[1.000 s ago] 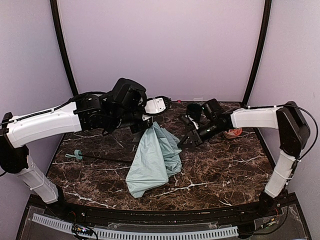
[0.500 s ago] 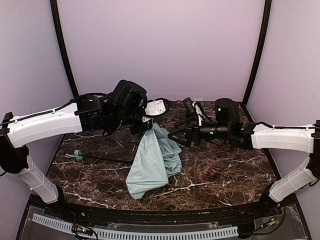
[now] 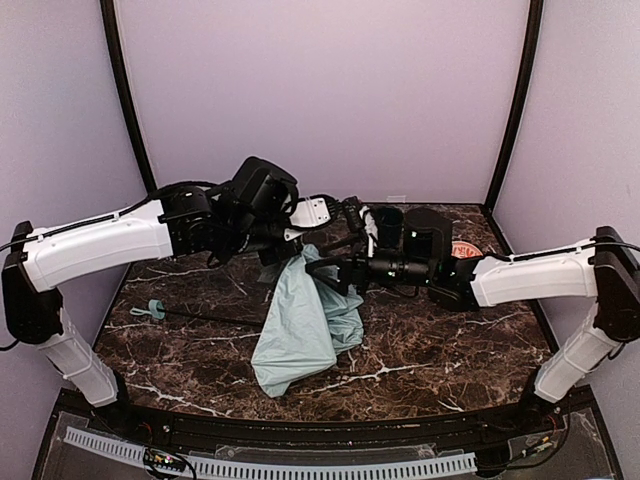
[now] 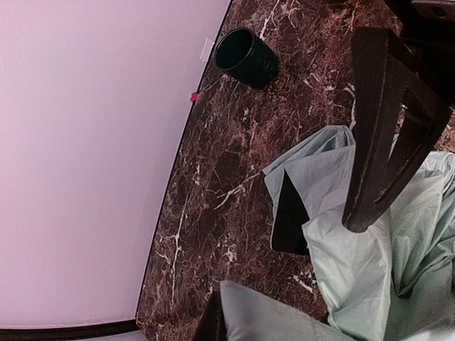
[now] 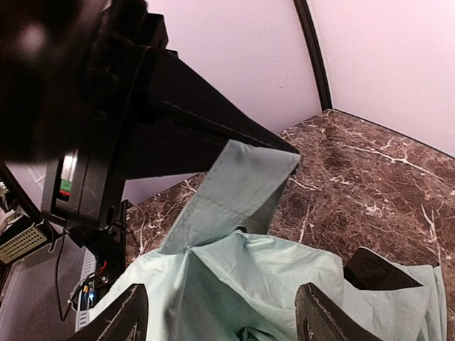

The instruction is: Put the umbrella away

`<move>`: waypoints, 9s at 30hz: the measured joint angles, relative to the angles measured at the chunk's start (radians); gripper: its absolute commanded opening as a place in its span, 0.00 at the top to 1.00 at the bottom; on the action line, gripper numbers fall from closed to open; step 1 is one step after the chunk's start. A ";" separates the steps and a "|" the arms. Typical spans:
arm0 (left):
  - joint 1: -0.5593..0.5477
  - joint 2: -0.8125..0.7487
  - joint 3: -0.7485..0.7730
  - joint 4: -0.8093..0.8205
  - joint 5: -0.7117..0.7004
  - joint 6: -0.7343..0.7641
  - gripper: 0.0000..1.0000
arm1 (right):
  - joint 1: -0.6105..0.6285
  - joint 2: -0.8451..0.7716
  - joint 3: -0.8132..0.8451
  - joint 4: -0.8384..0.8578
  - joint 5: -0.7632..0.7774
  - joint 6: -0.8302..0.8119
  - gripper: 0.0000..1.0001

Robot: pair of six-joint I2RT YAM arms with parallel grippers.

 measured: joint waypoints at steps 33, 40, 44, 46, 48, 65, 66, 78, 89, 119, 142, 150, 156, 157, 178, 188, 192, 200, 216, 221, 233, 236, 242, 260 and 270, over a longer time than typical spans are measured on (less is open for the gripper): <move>0.194 0.418 0.431 -0.042 0.118 -0.047 0.92 | -0.147 0.251 -0.047 0.325 -0.114 0.165 1.00; 0.305 0.563 0.509 -0.010 0.174 -0.084 0.57 | -0.195 0.408 -0.014 0.362 -0.143 0.240 1.00; 0.363 0.598 0.537 0.040 0.215 -0.114 0.32 | -0.217 0.475 0.005 0.360 -0.155 0.279 1.00; 0.396 0.607 0.548 0.064 0.240 -0.134 0.24 | -0.226 0.491 0.016 0.356 -0.155 0.293 1.00; 0.429 0.612 0.554 0.082 0.272 -0.164 0.19 | -0.235 0.505 0.027 0.354 -0.158 0.304 1.00; 0.573 0.421 0.103 0.198 0.621 -0.271 0.14 | -0.259 0.558 0.072 0.327 -0.174 0.412 1.00; 0.544 0.352 0.007 0.243 0.657 -0.253 0.12 | -0.261 0.560 0.076 0.320 -0.175 0.414 1.00; 0.304 -0.225 -0.461 0.520 1.036 -0.180 0.01 | -0.290 0.571 0.142 0.196 -0.202 0.397 1.00; 0.239 0.014 -0.483 0.522 0.860 -0.133 0.94 | -0.290 0.571 0.146 0.140 -0.203 0.369 1.00; 0.282 0.467 -0.186 0.498 0.776 -0.261 1.00 | -0.404 0.471 0.040 0.114 -0.296 0.479 0.86; 0.294 0.458 -0.159 0.414 0.808 -0.294 1.00 | -0.274 0.353 0.067 -0.256 -0.202 0.143 1.00; 0.293 0.356 -0.166 0.337 0.801 -0.317 1.00 | -0.311 0.458 0.157 -0.249 -0.301 0.171 1.00; 0.304 0.346 -0.093 0.314 0.867 -0.373 1.00 | -0.331 0.515 0.206 -0.269 -0.361 0.170 1.00; 0.311 0.360 -0.069 0.310 0.871 -0.382 1.00 | -0.332 0.518 0.211 -0.271 -0.364 0.169 1.00; 0.351 0.674 0.146 0.283 0.805 -0.398 1.00 | -0.346 0.537 0.267 -0.397 -0.392 0.064 0.78; 0.328 0.682 0.121 0.372 0.752 -0.359 1.00 | -0.350 0.311 0.245 -0.619 -0.177 -0.092 0.63; 0.330 0.683 0.120 0.375 0.763 -0.345 1.00 | -0.316 0.174 0.137 -0.566 -0.096 -0.087 0.57; 0.335 0.683 0.115 0.385 0.784 -0.335 1.00 | -0.142 0.212 0.055 -0.391 -0.066 -0.034 0.57; 0.447 0.491 -0.008 0.415 0.886 -0.374 0.01 | -0.167 0.265 0.029 -0.250 -0.200 0.058 1.00; 0.451 0.254 -0.086 0.485 0.922 -0.376 0.01 | -0.185 0.225 0.006 -0.181 -0.256 0.109 1.00; 0.442 -0.063 -0.334 0.488 0.988 -0.391 0.04 | -0.196 0.161 -0.021 -0.064 -0.316 0.185 1.00; 0.436 -0.100 -0.451 0.513 1.052 -0.444 0.04 | -0.197 0.161 -0.028 -0.049 -0.322 0.199 1.00; 0.320 -0.021 -0.504 0.575 1.129 -0.511 0.78 | -0.198 0.161 -0.037 -0.020 -0.326 0.220 0.95; 0.282 0.044 -0.491 0.613 1.159 -0.493 1.00 | -0.274 -0.108 0.134 -0.420 -0.239 0.023 0.45; 0.257 0.044 -0.488 0.480 1.102 -0.471 1.00 | -0.205 0.205 0.240 -0.458 -0.221 -0.005 0.91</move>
